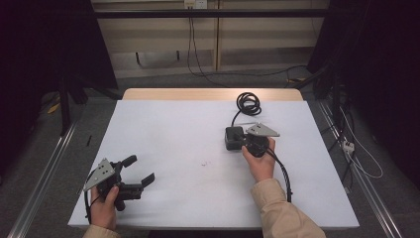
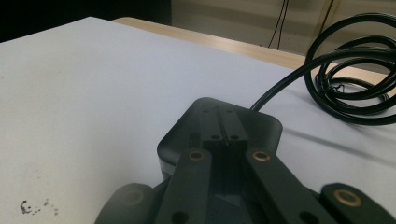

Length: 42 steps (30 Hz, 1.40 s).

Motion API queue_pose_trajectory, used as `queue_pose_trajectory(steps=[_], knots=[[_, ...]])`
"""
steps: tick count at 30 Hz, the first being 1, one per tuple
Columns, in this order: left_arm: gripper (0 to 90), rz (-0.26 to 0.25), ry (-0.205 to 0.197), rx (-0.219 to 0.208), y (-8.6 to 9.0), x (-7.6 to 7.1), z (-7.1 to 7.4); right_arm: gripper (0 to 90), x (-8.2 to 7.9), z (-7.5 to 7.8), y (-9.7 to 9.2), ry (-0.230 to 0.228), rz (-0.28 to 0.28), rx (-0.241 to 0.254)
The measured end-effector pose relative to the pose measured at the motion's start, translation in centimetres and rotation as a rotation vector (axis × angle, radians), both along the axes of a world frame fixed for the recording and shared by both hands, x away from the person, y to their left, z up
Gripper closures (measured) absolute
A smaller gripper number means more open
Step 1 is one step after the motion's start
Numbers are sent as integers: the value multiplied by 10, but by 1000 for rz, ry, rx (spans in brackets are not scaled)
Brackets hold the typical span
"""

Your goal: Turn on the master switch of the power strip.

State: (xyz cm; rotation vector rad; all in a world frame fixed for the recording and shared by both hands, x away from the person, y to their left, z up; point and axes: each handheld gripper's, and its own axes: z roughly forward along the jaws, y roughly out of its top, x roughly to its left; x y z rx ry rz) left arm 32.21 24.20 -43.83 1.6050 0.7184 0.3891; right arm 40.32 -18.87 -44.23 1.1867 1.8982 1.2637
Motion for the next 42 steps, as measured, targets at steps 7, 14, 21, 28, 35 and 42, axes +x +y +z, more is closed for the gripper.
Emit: queue_pose_trajectory(steps=[7,14,21,28,35,42], knots=[[31,2,-4,0,0,0,0,900,0,0,1,-2,0,-11],[31,0,-4,3,-1,-1,0,900,0,0,2,1,7,-9],[31,-4,-1,5,-1,0,0,900,0,-1,1,2,5,-3],[31,1,-2,-2,0,-1,0,900,0,-1,1,2,6,0],[31,4,-1,-1,3,-1,-1,900,0,-1,1,1,0,4],[30,4,-1,0,3,-1,-1,900,0,0,1,11,-3,23]])
